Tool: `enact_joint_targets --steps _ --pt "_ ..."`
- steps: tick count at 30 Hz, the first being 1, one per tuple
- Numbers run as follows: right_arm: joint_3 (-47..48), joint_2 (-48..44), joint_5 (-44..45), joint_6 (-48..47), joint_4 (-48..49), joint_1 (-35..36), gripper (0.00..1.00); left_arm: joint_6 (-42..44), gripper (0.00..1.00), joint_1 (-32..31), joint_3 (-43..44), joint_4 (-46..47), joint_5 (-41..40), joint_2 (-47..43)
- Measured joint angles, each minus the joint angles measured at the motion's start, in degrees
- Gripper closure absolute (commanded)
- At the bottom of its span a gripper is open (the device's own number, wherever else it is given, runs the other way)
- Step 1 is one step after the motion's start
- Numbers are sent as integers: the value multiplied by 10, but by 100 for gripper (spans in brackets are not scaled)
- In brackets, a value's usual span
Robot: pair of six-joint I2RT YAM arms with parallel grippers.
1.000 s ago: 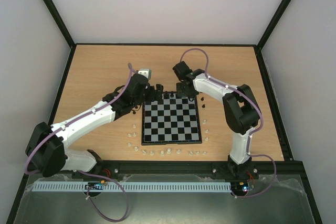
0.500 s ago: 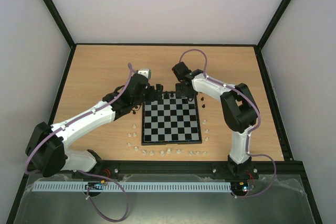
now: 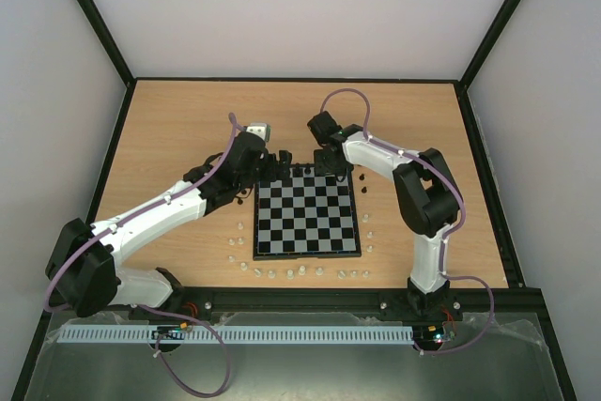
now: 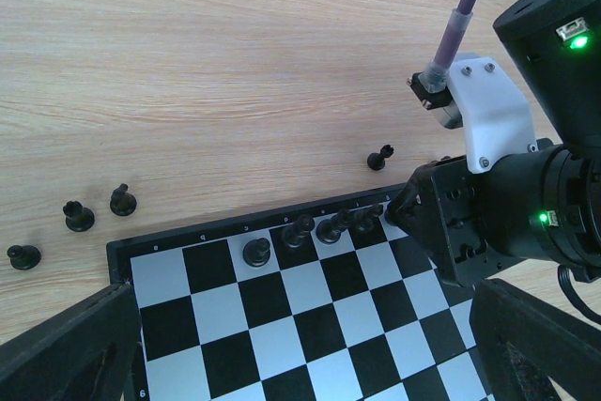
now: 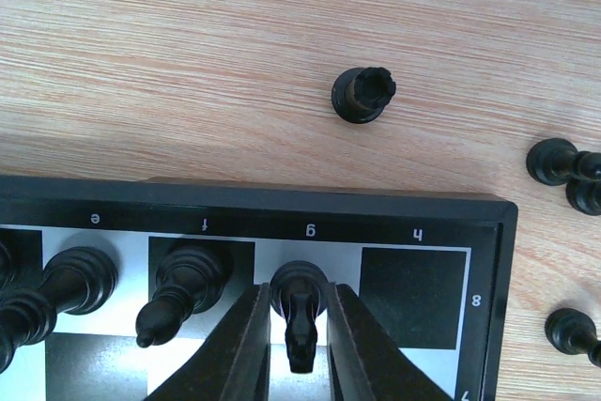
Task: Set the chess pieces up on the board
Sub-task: Place the chess piece on the chessboard, then pick up the chess piece at the center of the board.
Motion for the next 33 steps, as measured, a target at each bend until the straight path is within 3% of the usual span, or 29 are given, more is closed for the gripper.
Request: enact_joint_targets --steps 3,8,16,22,33 --pt "0 0 0 0 0 0 77 0 1 0 0 0 0 0" --pt "0 -14 9 1 -2 0 58 0 1 0 0 0 0 0" --pt "0 -134 33 -4 -8 0 40 0 1 1 0 0 -1 0" --pt "-32 -240 32 -14 2 0 0 2 1 3 0 0 -5 5" --pt "-150 -384 -16 -15 58 0 1 9 1 4 0 0 -24 7"
